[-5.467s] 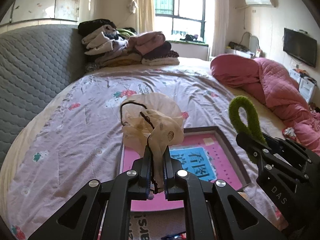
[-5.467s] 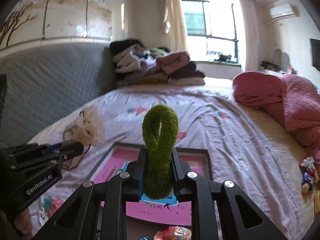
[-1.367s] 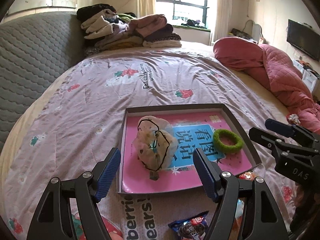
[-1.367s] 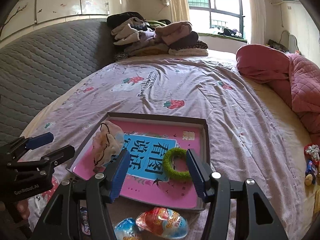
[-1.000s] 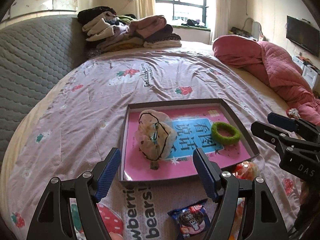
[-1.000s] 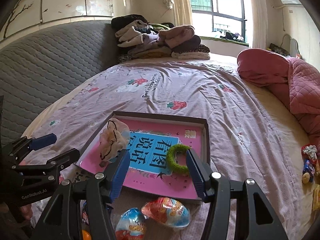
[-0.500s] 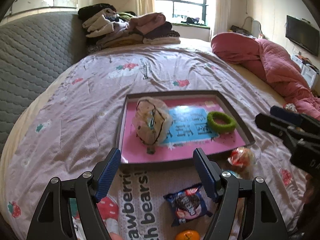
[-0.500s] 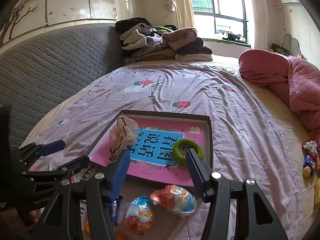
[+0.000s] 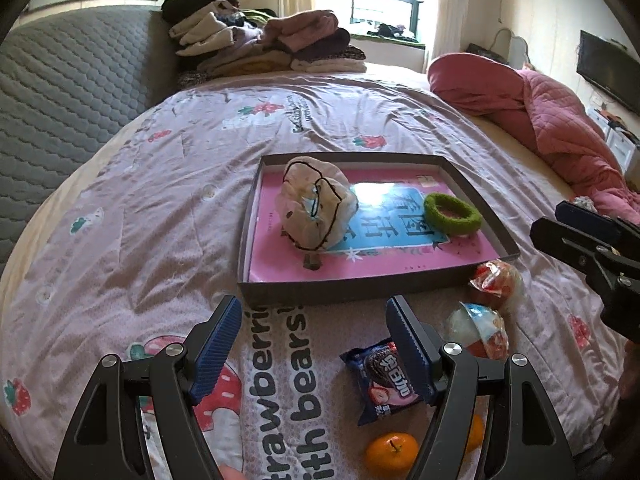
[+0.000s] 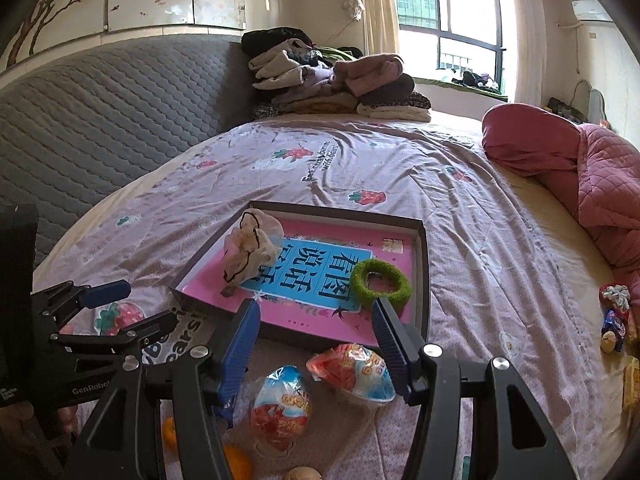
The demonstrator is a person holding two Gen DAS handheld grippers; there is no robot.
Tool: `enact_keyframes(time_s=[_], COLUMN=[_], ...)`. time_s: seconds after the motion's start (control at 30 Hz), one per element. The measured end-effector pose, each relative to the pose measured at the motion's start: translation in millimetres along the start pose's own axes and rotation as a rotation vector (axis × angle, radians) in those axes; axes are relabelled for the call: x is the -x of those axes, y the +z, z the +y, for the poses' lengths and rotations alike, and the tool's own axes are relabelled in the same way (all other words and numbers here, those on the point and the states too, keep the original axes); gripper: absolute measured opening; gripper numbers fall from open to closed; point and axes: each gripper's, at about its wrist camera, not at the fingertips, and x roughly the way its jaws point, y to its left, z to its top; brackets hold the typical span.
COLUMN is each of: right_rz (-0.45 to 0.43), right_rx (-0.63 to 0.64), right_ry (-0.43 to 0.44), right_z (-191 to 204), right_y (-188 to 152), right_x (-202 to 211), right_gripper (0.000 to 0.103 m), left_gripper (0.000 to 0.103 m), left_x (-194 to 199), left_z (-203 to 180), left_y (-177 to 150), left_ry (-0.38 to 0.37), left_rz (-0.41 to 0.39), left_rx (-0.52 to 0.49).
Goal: Organize objects
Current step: 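Withdraw both grippers from the tray toward the oranges and cookie packet, then lower the left gripper around an orange beside the cookie packet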
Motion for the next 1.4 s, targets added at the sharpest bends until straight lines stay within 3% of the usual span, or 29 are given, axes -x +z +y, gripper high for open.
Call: enact_keyframes(time_s=[0.53, 1.4], right_rz=[0.062, 0.128], right_rx=[0.007, 0.04], right_ry=[-0.001, 0.069], right_z=[-5.8, 12.1], right_y=[-50.6, -70.8], right_x=[1.0, -7.9], right_gripper=[0.058, 0.058], left_gripper=[0.076, 0.076], left_x=[-13.6, 8.0], left_z=[-25.0, -33.5], left_y=[-19.5, -53.6], left_ry=[-0.024, -0.042], left_rz=[0.05, 0.061], left_rx=[-0.086, -0.181])
